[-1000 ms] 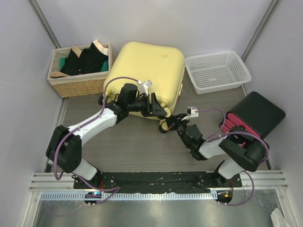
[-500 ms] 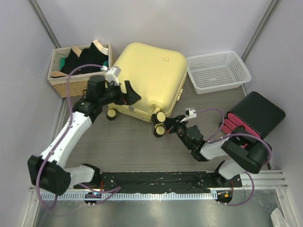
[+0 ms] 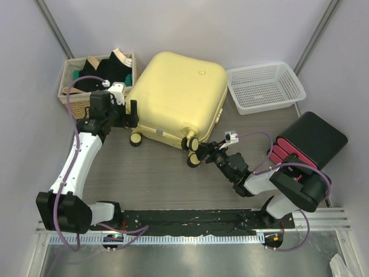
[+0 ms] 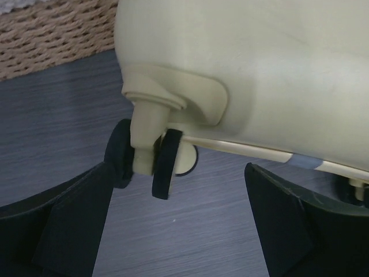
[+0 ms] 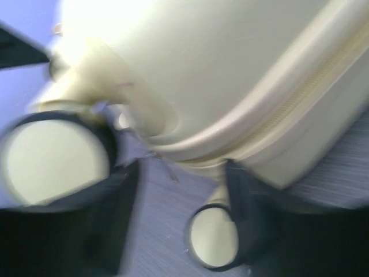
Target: Open, take out, and arrange the luggage
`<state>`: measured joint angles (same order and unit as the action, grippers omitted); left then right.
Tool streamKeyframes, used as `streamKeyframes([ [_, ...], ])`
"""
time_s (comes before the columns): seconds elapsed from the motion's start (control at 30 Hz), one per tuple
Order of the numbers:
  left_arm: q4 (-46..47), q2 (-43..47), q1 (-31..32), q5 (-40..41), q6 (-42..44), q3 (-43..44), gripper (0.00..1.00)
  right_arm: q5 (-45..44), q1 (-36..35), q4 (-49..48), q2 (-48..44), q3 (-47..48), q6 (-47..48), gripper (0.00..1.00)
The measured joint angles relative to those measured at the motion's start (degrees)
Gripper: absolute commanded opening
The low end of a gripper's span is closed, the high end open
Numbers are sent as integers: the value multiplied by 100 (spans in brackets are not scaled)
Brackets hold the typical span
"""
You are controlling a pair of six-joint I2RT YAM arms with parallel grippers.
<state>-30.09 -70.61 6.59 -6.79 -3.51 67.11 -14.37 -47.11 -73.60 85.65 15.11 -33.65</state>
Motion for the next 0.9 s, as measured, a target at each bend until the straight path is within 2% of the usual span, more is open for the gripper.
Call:
streamKeyframes([
  [0.07,-197,-210,-127,131,157,0,100,-9,66,107,37,-13,9,89],
  [0.37,-457,-654,-260,365,402,11,100,133,57,90,400,44,-37,85],
  [0.6,-492,-573,-264,728,426,9,99,293,-46,70,516,46,-105,82],
  [0.67,-496,-588,-264,710,426,9,96,299,-68,66,520,50,-116,81],
  [0.77,-494,-730,-264,566,426,11,76,310,-142,37,614,98,-122,80],
  [0.8,-494,-776,-264,538,398,11,63,313,-166,35,638,122,-125,79],
  [0.87,-503,-933,-264,420,391,22,48,315,-232,28,706,173,-133,78],
  [0.9,-533,-1019,-264,400,407,42,33,317,-260,31,743,203,-142,77],
])
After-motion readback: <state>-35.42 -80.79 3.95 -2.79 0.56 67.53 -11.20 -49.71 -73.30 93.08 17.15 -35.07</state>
